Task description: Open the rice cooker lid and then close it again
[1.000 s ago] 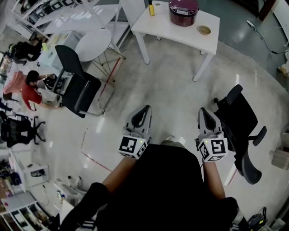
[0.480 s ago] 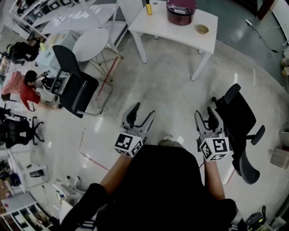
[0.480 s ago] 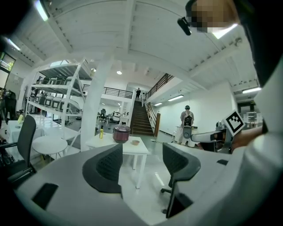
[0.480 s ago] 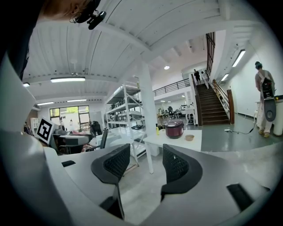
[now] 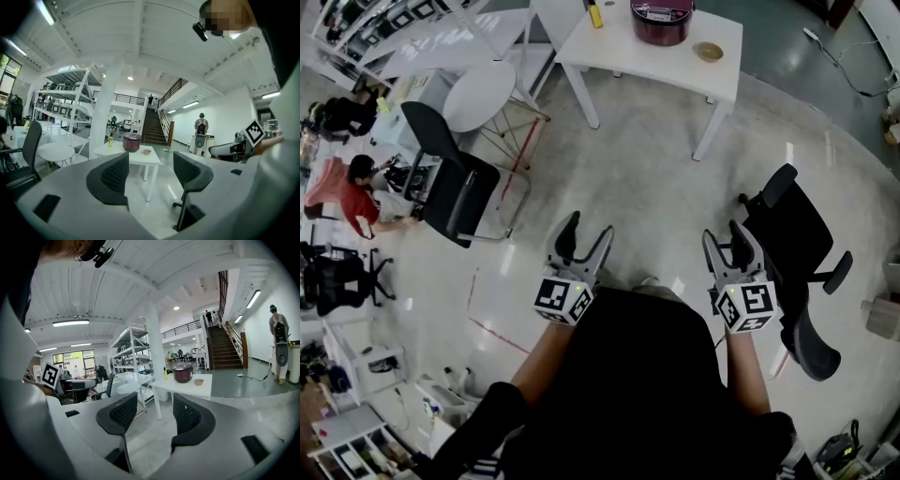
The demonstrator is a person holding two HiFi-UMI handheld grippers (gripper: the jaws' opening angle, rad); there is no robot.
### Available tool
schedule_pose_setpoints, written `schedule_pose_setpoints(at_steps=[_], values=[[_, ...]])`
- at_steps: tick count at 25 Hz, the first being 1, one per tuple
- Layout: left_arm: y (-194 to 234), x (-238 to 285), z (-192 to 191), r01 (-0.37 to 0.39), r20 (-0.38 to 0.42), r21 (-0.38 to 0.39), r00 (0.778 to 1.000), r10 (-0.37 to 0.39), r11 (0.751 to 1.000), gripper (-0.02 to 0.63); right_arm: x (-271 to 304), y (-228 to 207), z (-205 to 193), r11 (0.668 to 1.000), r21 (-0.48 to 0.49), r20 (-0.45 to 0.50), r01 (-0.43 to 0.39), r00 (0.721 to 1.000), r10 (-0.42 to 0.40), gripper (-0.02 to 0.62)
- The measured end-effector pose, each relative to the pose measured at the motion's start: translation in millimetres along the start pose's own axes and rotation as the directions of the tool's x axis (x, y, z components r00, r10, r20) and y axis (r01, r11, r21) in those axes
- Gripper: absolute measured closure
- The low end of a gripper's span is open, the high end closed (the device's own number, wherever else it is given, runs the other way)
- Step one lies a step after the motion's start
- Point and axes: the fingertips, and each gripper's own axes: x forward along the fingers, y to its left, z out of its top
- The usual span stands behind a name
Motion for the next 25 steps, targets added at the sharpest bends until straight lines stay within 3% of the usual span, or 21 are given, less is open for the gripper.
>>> schedule_pose_setpoints(at_steps=[8,13,25], values=[[9,15,-10,-0.013,-0.067,0.038,0.998,0.015,0.999,0.333,27,-6,-8,1.0,-0.001,-0.043,-0.022,0.999,0.022,0.387],[29,35,-7,0.016,-0.061,0.027,0.998,-0.014,1.0,0.333,53,-1,-5,1.0,0.005,-0.05,-0.014,0.999,0.015,0.387],[118,173,40,0.086,0.008,-0.02,0.996,-0.086,0.996,0.333,184,-43,44,0.998,-0.026,-0.072,0.05,0.996,-0.052,0.387]])
